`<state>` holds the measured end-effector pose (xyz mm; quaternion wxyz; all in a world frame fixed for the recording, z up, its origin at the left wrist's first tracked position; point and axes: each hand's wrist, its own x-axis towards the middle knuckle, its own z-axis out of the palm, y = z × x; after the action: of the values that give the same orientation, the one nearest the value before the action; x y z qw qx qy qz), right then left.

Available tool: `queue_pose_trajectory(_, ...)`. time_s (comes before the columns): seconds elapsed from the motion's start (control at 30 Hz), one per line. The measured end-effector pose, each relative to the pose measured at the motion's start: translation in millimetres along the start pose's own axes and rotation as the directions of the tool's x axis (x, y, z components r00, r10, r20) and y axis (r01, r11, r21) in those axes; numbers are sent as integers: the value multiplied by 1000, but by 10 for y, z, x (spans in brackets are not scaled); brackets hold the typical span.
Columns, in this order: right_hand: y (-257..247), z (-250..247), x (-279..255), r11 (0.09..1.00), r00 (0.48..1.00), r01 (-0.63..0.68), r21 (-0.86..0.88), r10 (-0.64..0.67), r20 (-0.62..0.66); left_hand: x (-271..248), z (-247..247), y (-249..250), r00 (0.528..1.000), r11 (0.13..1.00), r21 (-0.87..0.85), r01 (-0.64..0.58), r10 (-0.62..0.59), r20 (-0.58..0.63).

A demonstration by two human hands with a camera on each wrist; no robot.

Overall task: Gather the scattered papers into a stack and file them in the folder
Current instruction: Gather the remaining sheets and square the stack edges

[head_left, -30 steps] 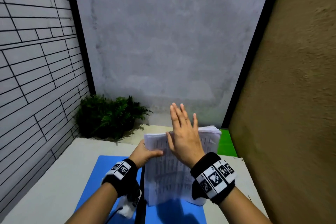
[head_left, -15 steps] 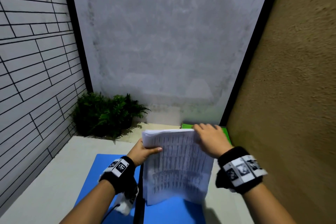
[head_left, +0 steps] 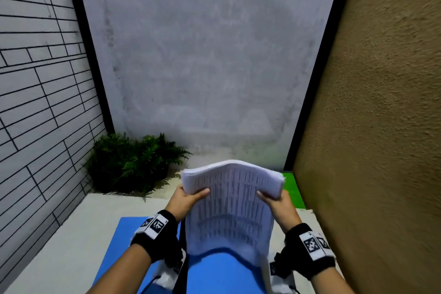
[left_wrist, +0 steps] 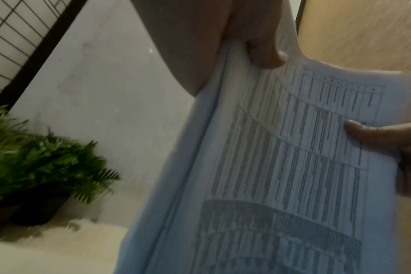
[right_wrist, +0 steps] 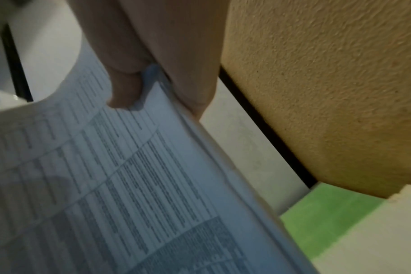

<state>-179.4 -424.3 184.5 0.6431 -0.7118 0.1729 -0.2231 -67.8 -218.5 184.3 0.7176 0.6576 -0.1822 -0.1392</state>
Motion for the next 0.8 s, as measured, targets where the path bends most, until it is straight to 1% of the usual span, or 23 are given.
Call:
queue_pose_trajectory(0.07, -102, -53, 24, 993, 998, 55, 108, -54, -9, -7, -66, 128, 995, 998, -41, -42, 46, 88)
queue_pose_trajectory(0.13, -152, -101, 40, 986, 992, 119, 117, -125, 37, 15, -140, 182, 984, 997, -18, -79, 81, 157)
queue_pose_trajectory(0.17, -125, -116, 61, 988, 990, 122, 97, -128, 64, 17, -156, 180, 979, 996, 3, -86, 84, 187)
queue_pose_trajectory(0.23, -27, -106, 66, 993, 993, 84, 88, -91, 78, 13, -165, 63, 975, 998, 18, -53, 48, 217)
queue_pose_trajectory(0.3, 61, -66, 72, 994, 999, 30, 102, -33, 26, -37, -115, -36, 983, 1000, 21, 2, -6, 182)
queue_pose_trajectory(0.37, 57, -52, 46, 995, 998, 42, 90, -38, -44, -61, -62, -93, 993, 1000, 12, -16, 14, 116)
queue_pose_trajectory(0.43, -11, -107, 40, 990, 994, 85, 108, -76, -85, -60, -29, -30, 995, 998, -16, -55, 56, 86)
queue_pose_trajectory(0.47, -43, -149, 30, 984, 991, 112, 140, -100, -88, -51, -41, -10, 994, 997, -43, -65, 69, 84)
queue_pose_trajectory(0.53, -39, -218, 4, 974, 992, 123, 189, -115, -54, -68, -69, 41, 990, 995, -73, -72, 80, 113)
queue_pose_trajectory(0.6, 53, -248, -40, 976, 995, 97, 196, -95, -21, -88, -94, -15, 989, 997, -64, -50, 58, 134)
queue_pose_trajectory(0.67, 193, -242, -72, 981, 999, 36, 188, -36, -4, -122, -79, -111, 989, 999, -42, -12, 18, 149)
queue_pose_trajectory(0.73, 254, -232, -70, 983, 1000, 18, 181, -16, -16, -125, -49, -178, 993, 1000, -13, 14, -12, 117)
queue_pose_trajectory(0.8, 193, -247, -66, 980, 998, 57, 192, -52, -31, -158, -20, -145, 997, 1000, -12, -19, 20, 69)
